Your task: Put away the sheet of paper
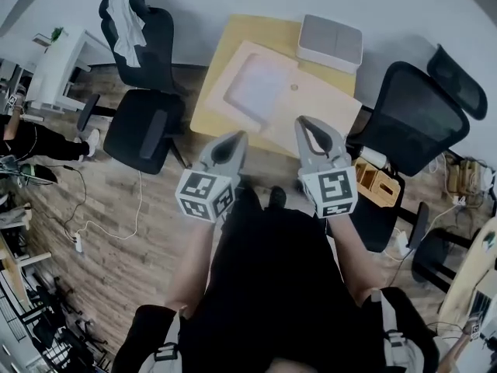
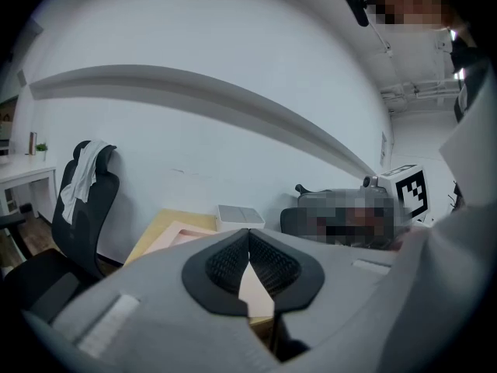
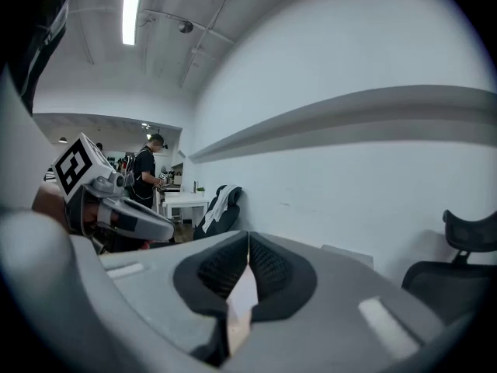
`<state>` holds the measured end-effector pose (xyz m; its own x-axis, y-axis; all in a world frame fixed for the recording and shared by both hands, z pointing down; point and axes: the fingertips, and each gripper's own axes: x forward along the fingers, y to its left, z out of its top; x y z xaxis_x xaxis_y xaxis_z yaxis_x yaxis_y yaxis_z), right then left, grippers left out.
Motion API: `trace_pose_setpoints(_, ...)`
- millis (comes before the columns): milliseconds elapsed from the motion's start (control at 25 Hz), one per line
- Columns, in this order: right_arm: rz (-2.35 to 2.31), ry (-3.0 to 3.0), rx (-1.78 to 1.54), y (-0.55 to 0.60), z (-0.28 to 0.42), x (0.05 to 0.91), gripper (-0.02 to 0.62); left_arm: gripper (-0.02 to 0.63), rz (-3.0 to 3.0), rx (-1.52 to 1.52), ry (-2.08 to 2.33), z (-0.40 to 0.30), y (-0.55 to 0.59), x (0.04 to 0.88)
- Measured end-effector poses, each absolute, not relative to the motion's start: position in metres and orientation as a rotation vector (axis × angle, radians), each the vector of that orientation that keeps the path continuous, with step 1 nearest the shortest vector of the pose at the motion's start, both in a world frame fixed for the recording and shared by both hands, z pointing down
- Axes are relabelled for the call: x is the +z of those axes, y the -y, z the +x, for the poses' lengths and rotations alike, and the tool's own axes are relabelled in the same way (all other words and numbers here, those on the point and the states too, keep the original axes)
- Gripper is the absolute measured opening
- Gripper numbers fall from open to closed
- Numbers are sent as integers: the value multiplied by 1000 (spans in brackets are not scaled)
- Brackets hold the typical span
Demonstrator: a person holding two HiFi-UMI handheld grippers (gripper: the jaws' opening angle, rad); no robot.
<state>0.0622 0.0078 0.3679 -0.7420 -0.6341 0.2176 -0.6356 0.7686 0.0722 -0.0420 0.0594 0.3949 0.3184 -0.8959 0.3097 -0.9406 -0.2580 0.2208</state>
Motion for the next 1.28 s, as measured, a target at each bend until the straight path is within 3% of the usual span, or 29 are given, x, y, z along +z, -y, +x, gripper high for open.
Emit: trace_pose_setpoints(1280,907,2806,22,-36,41,354,0,9,2222,137,1667,-58,-72,388)
